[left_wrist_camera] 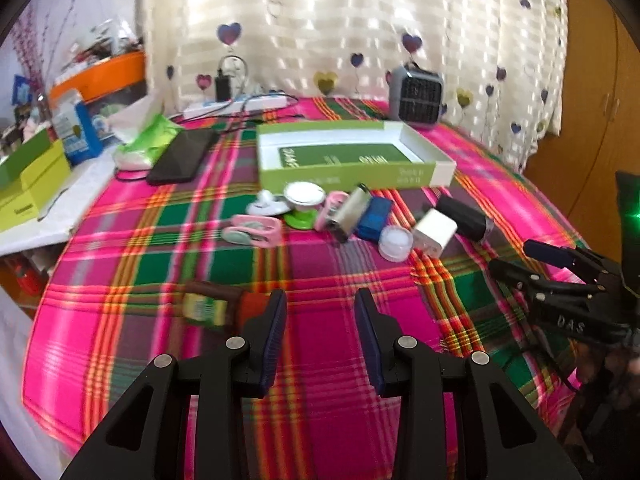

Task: Organize rigid objects
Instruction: 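Grasp the brown red-capped bottle with the left gripper while the right gripper grasps the black flashlight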

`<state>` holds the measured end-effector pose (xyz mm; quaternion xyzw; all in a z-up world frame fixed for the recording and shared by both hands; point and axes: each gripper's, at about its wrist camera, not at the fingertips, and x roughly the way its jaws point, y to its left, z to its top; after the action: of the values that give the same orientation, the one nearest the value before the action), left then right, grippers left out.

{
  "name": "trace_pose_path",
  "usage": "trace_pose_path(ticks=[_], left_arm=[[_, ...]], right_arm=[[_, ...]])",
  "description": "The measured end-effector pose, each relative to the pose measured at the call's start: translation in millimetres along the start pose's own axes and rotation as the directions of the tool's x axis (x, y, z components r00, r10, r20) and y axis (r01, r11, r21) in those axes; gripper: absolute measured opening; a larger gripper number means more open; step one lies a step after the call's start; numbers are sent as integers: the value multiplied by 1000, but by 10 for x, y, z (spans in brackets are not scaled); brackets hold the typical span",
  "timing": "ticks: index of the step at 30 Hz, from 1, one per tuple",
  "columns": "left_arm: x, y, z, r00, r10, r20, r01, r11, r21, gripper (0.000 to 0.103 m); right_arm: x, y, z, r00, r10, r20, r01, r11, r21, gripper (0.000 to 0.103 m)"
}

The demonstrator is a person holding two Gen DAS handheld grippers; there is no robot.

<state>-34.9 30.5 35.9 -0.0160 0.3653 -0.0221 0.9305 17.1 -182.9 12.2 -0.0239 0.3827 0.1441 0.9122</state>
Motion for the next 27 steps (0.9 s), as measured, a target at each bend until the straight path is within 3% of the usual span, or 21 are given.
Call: trace_pose_path(ticks=[6, 15, 21, 27], left_arm=[[-98, 341, -2, 1000, 17, -6, -18, 993, -114, 37], [-17, 486, -31, 998, 7, -69, -21, 978, -206, 38], [157, 654, -46, 990, -81, -113, 37, 936, -350, 38], [259, 857, -16, 989, -92, -118, 27, 886, -463, 40]], right_arm=[[75, -80, 153, 999, -40, -7, 40, 997, -67, 72], [244, -64, 263, 999, -4, -49, -3, 992, -128, 72], [327, -83, 300, 997, 11, -75, -22, 990, -138, 72], [400, -54, 300, 995, 28, -100, -44, 985, -164, 72]])
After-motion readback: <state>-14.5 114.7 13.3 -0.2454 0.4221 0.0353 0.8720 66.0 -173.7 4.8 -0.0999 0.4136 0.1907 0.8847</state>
